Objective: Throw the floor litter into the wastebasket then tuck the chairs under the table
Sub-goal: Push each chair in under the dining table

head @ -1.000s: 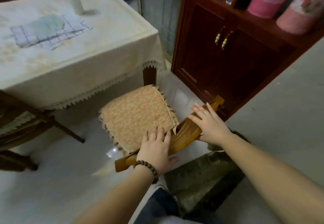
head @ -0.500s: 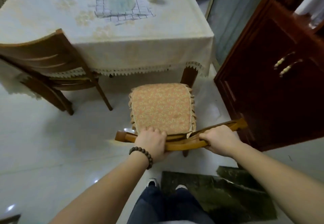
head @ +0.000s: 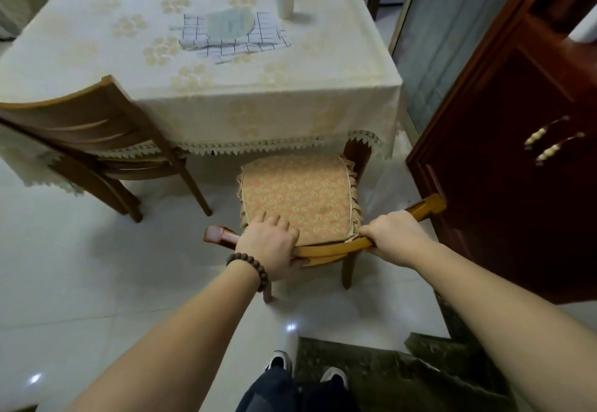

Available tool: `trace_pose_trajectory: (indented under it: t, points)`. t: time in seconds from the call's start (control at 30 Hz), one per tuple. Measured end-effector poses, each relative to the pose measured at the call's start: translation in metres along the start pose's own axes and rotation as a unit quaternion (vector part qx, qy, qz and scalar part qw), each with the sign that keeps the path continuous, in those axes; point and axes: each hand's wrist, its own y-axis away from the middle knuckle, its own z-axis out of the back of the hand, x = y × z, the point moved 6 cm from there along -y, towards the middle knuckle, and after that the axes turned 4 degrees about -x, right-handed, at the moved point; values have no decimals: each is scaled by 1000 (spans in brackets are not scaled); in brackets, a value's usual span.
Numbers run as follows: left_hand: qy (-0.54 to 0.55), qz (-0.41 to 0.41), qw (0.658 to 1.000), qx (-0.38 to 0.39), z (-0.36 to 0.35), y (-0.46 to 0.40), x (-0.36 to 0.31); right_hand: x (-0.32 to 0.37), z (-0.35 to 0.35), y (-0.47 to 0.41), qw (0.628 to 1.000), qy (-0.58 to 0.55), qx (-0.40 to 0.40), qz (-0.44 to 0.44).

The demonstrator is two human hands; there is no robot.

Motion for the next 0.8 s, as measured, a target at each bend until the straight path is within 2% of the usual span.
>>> trace_pose_trajectory:
  t: [0.37,0.8]
  points:
    - [9,16,1000,-16,-8,-44,78,-13,24,-96,1000,18,-2,19]
    - [9,-14,1000,-21,-1,-148,196,-55,46,-230,1000,7,-8,-21]
